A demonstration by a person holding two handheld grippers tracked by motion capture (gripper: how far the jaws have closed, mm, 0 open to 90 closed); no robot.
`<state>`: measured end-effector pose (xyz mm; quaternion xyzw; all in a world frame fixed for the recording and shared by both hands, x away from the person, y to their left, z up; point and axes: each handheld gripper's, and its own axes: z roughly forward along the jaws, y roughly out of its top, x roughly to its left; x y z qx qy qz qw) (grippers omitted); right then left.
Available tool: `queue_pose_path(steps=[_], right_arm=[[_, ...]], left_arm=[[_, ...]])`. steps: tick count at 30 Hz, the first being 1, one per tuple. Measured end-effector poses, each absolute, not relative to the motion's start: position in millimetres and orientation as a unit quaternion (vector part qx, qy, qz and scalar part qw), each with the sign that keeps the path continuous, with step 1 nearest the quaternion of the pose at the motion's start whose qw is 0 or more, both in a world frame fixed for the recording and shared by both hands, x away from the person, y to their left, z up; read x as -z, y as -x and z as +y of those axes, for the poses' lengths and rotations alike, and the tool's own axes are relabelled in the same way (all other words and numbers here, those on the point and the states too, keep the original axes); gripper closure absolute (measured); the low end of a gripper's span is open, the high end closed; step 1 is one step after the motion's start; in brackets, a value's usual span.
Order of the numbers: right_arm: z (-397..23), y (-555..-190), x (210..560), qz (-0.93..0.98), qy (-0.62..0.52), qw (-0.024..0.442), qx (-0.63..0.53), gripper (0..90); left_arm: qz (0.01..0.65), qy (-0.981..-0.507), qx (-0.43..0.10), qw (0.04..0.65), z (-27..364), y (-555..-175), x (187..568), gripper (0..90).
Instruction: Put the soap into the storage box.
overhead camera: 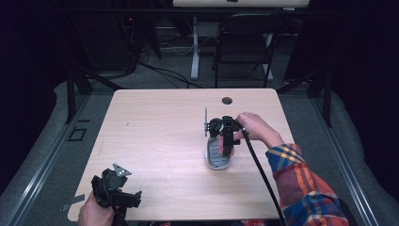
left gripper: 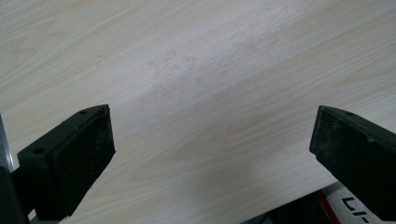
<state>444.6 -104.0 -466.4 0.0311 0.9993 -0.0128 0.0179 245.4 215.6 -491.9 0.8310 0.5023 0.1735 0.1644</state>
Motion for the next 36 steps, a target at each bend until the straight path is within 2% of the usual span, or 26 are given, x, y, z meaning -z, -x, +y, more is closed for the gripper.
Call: queue_pose_path(steps=[18,36], right_arm=[[-87,-451,492,1.0,-0.016,0.007,0.024,12.9],[-79,-453,502,0.998,-0.014,0.021,0.052,13.0]], left_arm=[[0.5,-0.833,-0.173,0.163,215,-246,492,0.0],[0.5,-0.833,-0.171,0.161,215,-246,492,0.0]])
